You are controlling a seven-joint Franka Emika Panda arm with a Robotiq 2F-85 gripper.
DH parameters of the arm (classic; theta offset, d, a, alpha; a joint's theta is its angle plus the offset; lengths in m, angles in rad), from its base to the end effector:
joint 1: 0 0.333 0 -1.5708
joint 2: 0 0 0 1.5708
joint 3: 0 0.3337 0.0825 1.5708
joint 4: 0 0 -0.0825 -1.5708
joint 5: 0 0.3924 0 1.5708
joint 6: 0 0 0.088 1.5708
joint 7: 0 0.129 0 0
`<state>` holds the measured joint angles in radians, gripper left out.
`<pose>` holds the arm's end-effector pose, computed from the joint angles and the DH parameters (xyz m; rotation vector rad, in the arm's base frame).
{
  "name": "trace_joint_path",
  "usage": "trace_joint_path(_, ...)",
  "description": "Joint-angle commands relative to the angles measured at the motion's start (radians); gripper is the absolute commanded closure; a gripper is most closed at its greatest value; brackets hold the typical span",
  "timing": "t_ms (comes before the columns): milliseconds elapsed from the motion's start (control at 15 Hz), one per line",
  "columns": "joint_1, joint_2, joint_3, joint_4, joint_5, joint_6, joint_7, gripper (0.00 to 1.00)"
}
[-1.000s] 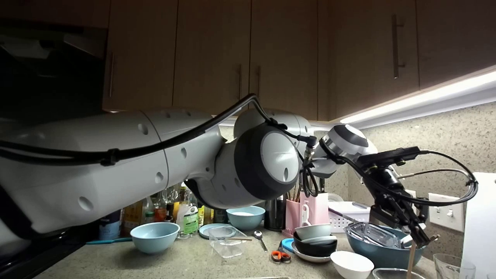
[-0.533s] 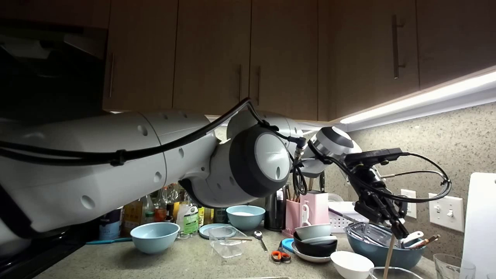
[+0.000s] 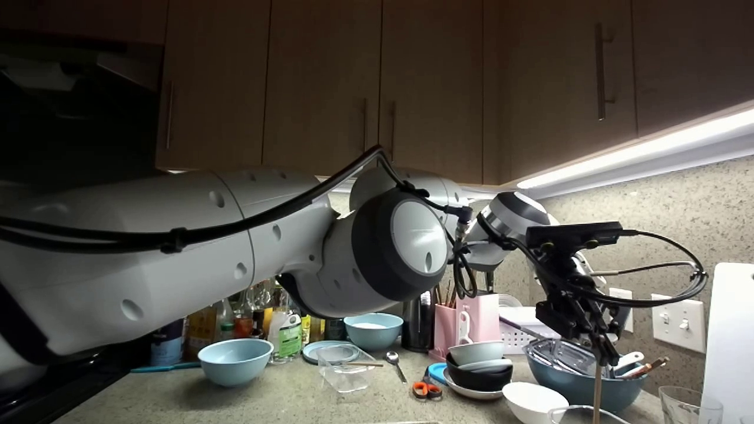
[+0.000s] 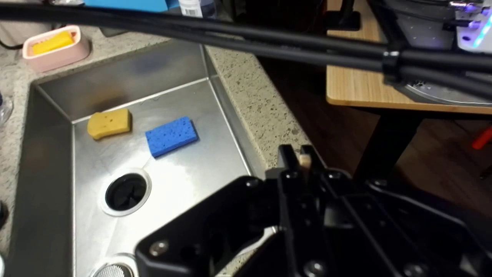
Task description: Stir in the clear bowl with the chopstick
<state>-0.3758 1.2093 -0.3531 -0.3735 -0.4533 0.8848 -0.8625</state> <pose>0.5976 -0.4064 0.3498 2.6281 0.0846 -1.3851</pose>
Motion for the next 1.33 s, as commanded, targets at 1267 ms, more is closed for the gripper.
trace_joint_path(1267, -0.206, -0.053, 0.1, -0.031, 0.123, 0.099, 0.104, 0.98)
